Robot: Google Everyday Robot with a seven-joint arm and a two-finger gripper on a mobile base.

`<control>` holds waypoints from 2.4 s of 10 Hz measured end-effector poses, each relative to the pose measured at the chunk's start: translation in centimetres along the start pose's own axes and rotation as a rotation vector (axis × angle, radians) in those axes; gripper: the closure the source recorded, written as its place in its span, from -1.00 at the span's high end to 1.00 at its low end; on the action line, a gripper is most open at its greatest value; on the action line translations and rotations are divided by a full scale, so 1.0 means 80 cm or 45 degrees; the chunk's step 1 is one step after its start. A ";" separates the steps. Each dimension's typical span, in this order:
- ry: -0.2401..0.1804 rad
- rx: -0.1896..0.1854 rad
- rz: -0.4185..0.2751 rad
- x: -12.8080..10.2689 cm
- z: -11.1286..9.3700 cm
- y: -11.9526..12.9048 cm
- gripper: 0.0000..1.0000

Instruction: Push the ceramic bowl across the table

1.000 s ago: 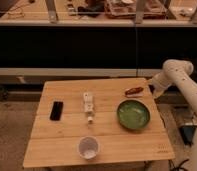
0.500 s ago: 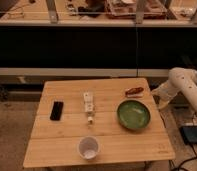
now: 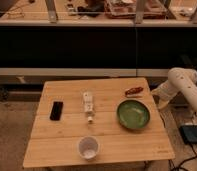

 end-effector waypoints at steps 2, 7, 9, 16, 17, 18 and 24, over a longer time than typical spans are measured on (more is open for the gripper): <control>-0.012 -0.040 0.005 -0.001 0.016 0.016 0.23; -0.064 -0.043 0.006 -0.016 0.026 0.024 0.23; -0.076 -0.072 -0.044 -0.039 0.033 0.024 0.23; -0.138 -0.116 -0.219 -0.151 0.048 0.007 0.23; -0.136 -0.129 -0.251 -0.167 0.048 0.010 0.23; -0.131 -0.149 -0.286 -0.184 0.049 0.016 0.23; -0.127 -0.262 -0.418 -0.271 0.071 0.050 0.23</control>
